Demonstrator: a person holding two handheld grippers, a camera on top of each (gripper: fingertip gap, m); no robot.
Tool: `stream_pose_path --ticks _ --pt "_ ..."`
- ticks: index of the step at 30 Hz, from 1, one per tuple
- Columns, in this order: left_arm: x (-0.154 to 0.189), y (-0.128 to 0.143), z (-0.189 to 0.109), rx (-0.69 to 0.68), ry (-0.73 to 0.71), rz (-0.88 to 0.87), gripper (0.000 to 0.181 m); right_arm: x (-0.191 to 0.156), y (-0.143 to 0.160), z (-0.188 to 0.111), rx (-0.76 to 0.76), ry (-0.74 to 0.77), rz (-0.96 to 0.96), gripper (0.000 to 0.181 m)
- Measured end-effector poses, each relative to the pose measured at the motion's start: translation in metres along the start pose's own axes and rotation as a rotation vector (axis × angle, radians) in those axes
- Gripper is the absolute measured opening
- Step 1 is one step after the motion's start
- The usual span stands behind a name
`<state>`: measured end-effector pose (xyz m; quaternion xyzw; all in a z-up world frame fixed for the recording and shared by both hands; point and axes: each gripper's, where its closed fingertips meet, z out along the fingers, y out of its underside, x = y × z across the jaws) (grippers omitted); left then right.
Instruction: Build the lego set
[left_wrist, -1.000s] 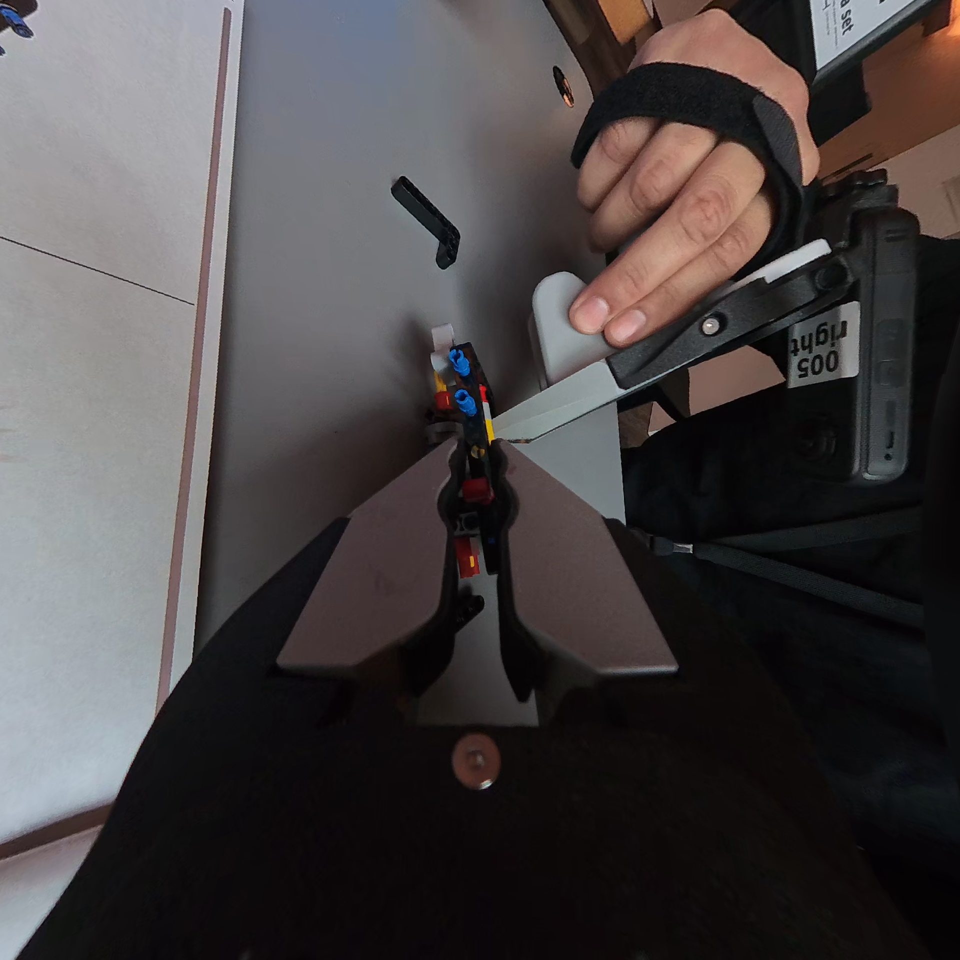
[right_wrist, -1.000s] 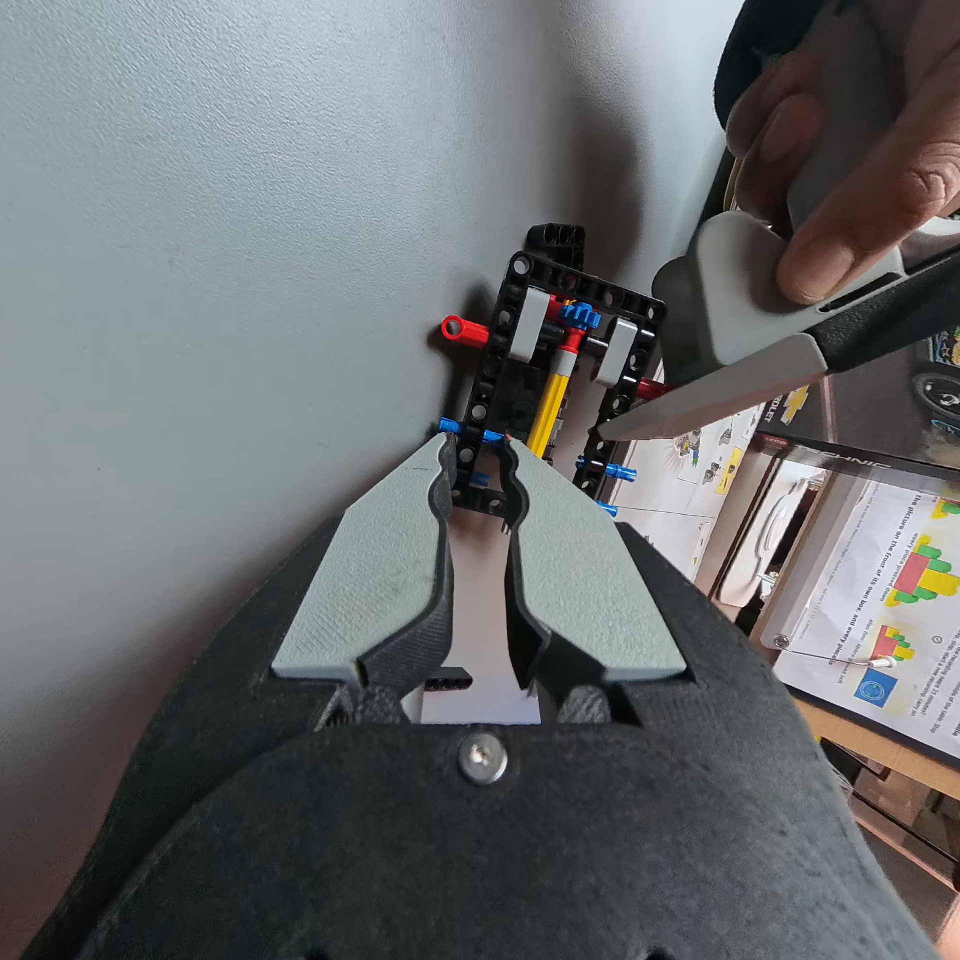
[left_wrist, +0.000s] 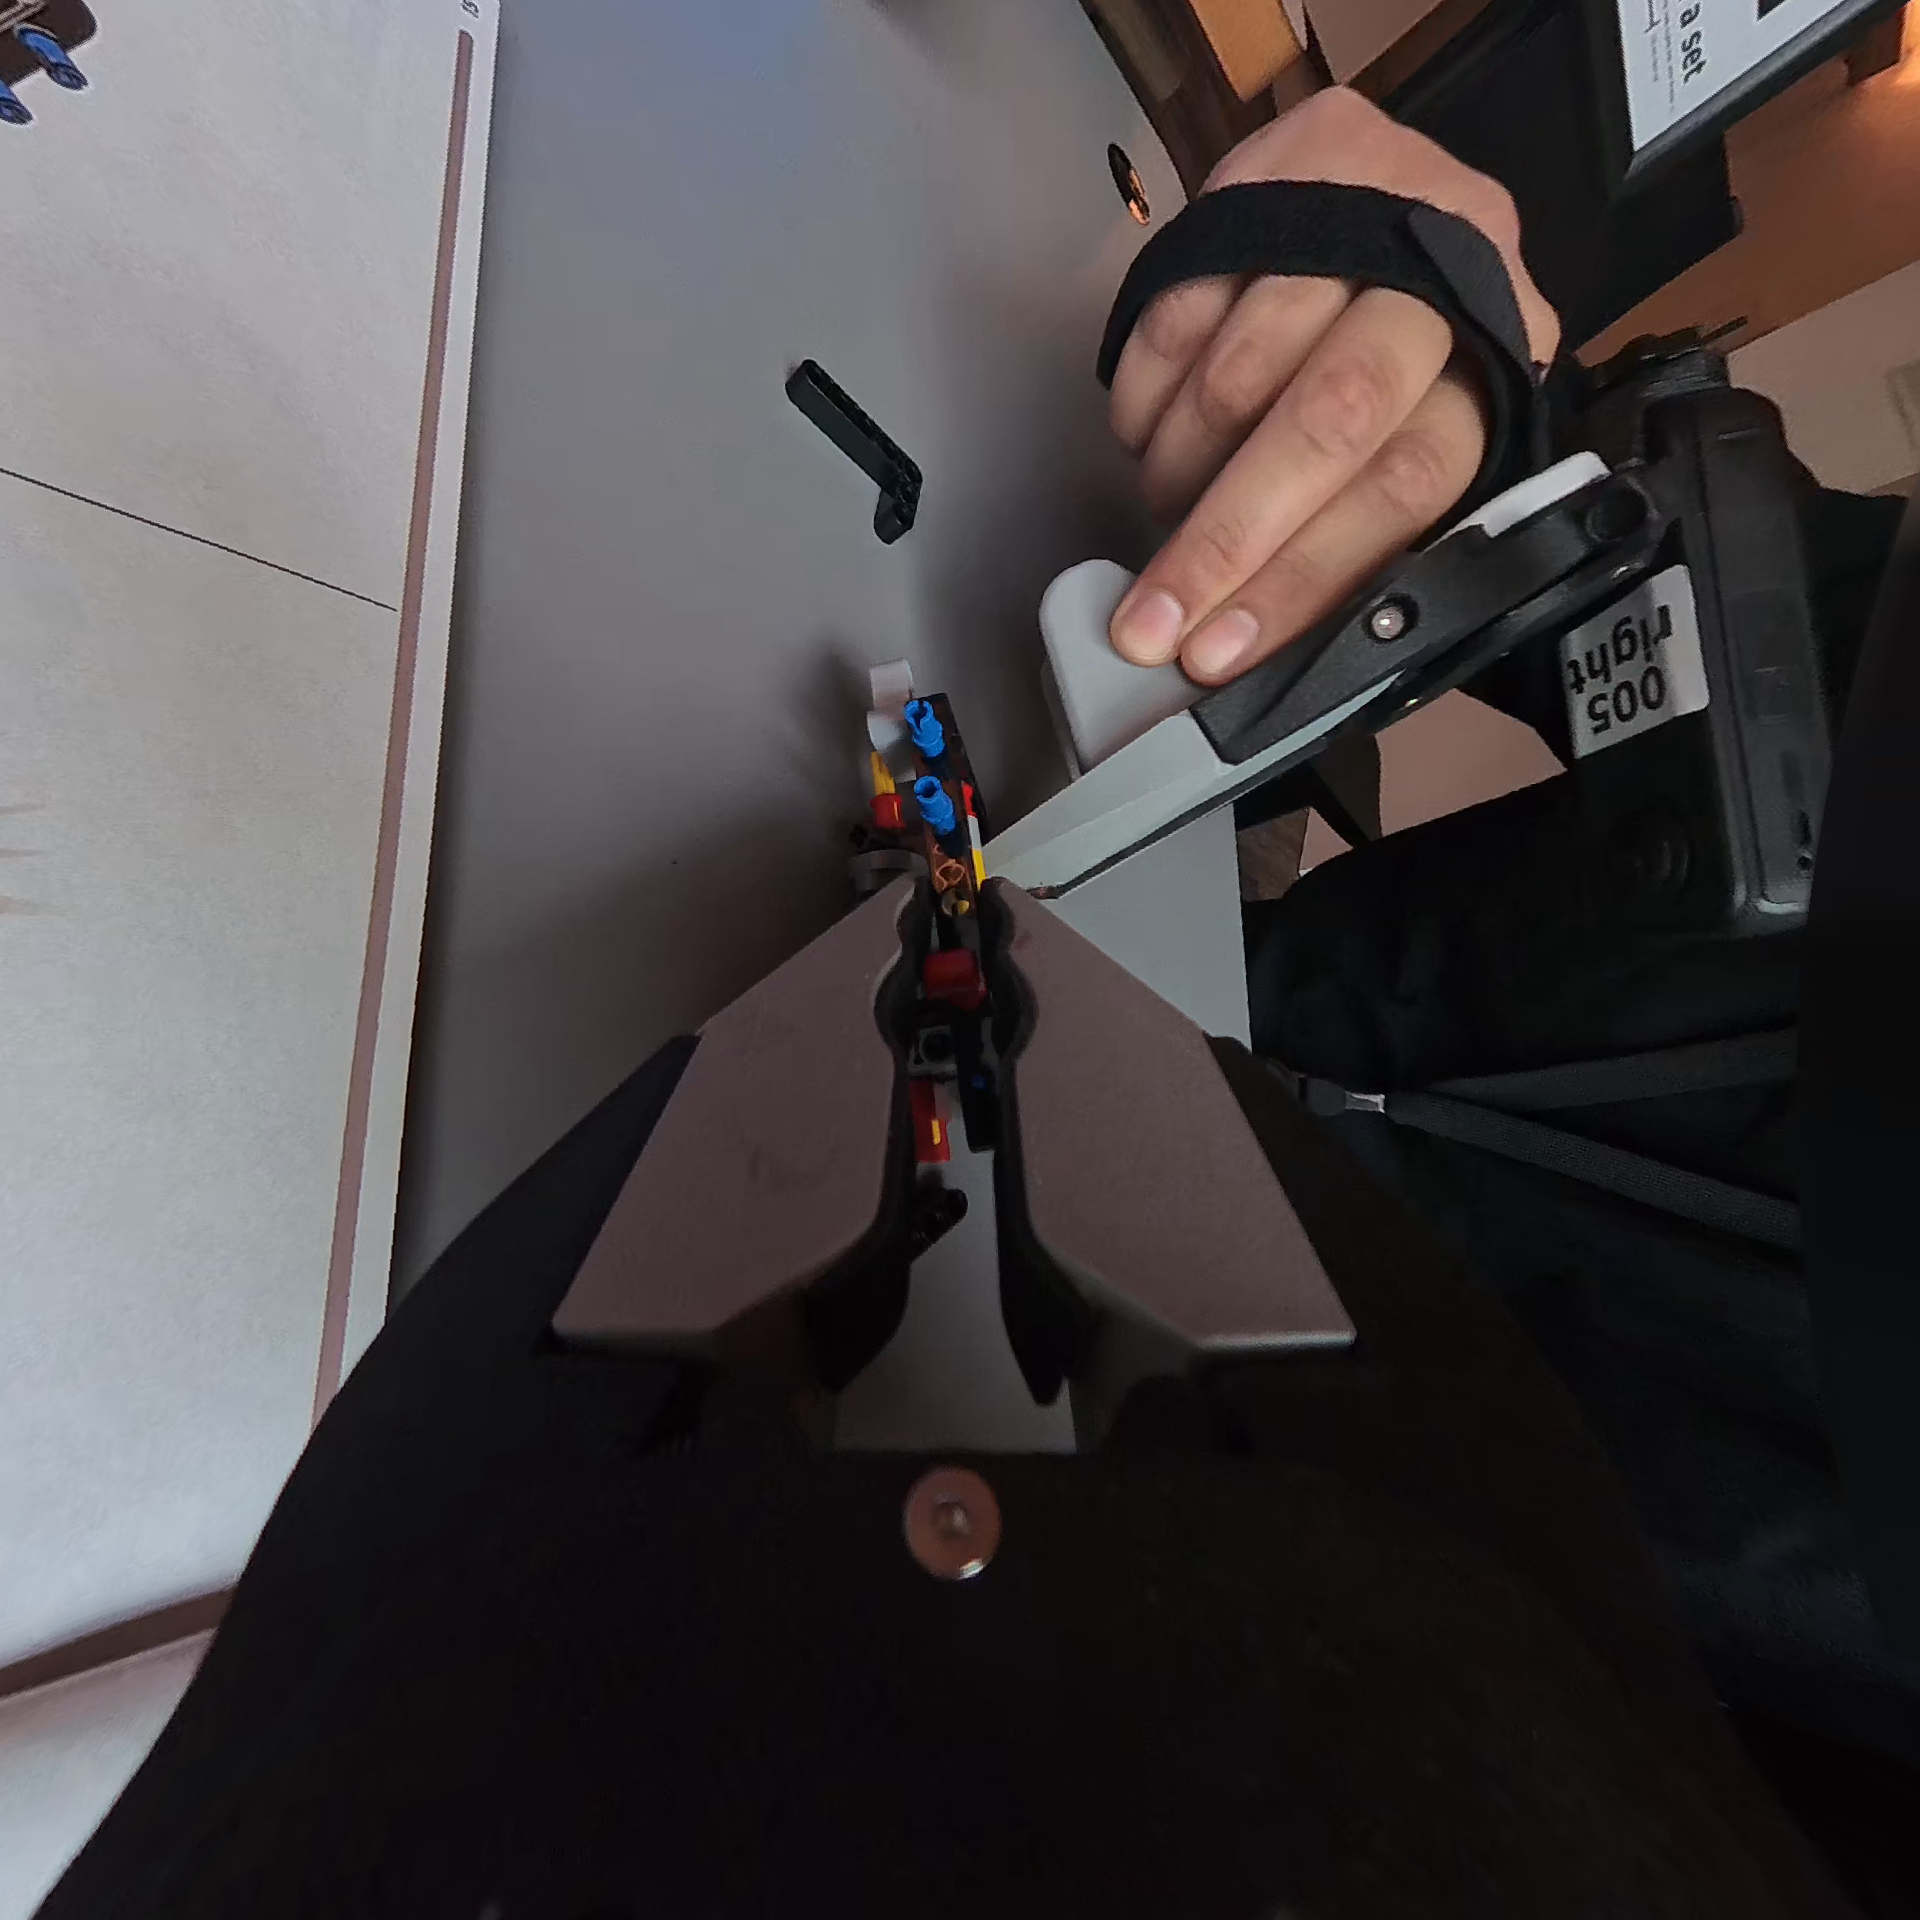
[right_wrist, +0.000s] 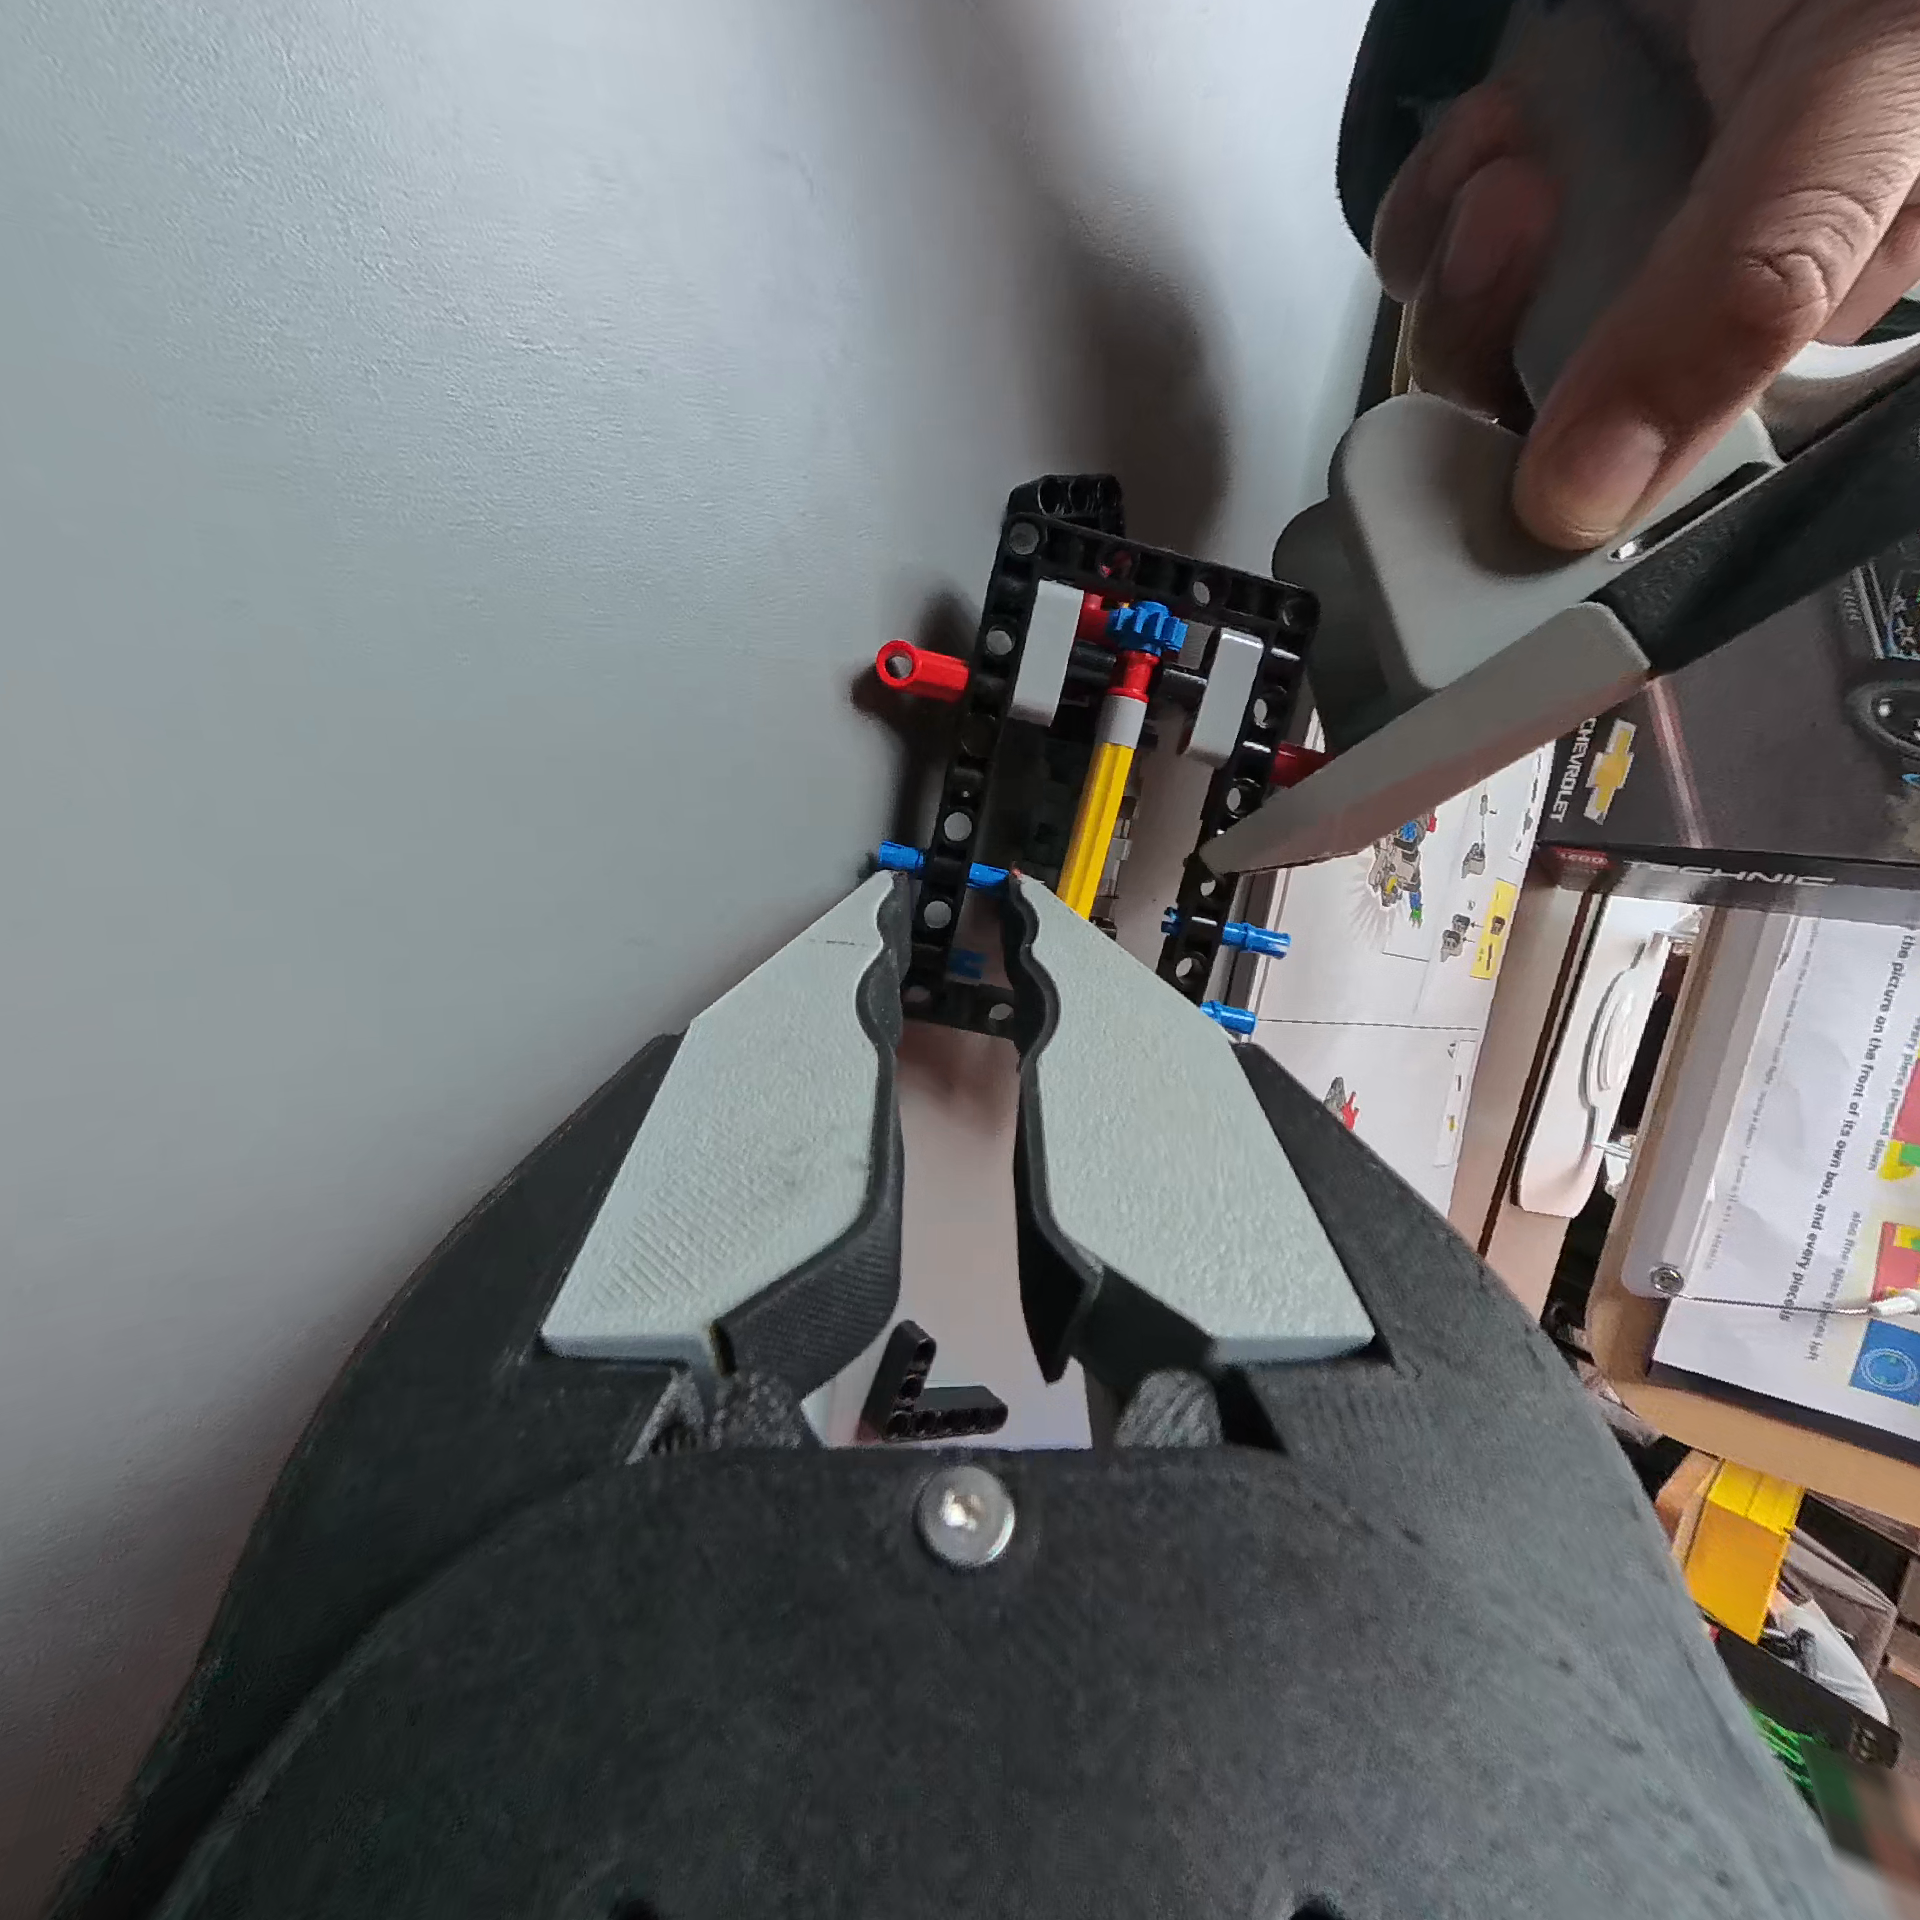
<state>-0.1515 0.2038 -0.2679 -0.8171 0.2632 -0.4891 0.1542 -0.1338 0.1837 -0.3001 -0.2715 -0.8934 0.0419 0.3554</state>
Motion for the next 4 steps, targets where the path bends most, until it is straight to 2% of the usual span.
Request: stream_pose_path --ticks 4 --pt "0.0003 0.0002 0.0001 -0.001 0.004 -0.002 0.006 -0.0002 -0.0009 0.0000 0.009 0.011 0.028 0.015"
